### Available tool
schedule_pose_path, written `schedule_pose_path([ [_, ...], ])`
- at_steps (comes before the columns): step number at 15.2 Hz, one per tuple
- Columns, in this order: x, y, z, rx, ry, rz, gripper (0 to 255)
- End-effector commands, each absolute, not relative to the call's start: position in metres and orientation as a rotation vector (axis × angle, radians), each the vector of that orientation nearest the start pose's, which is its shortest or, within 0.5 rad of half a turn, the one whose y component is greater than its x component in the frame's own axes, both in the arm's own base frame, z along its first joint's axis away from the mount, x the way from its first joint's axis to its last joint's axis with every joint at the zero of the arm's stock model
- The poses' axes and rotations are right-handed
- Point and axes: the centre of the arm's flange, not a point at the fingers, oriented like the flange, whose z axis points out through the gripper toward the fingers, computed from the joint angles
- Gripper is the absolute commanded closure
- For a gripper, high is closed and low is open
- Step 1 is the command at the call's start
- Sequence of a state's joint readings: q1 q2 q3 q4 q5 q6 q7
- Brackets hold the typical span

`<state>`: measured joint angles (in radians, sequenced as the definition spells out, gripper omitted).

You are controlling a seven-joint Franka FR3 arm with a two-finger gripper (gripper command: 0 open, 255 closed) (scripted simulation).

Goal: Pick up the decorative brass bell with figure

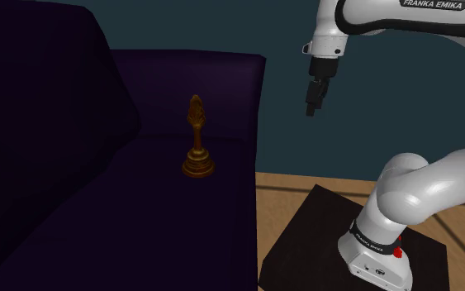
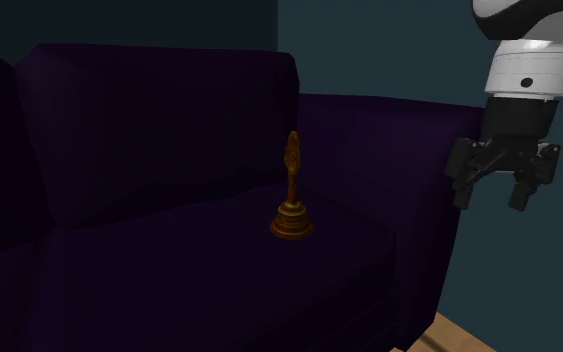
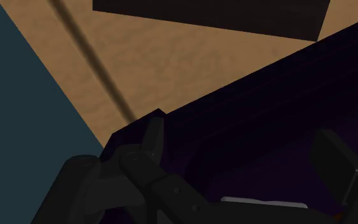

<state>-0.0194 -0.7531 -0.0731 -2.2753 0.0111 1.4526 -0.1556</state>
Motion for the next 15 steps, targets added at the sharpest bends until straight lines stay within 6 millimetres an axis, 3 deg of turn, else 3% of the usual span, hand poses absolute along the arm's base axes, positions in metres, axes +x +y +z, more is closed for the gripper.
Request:
schedule_pose_path([
  [1,0.303,-0.035,0.607,-3.069,-0.131,0.098,0],
  [15,0.42,0.095,0.642,-3.039,-0.312,0.025,0],
])
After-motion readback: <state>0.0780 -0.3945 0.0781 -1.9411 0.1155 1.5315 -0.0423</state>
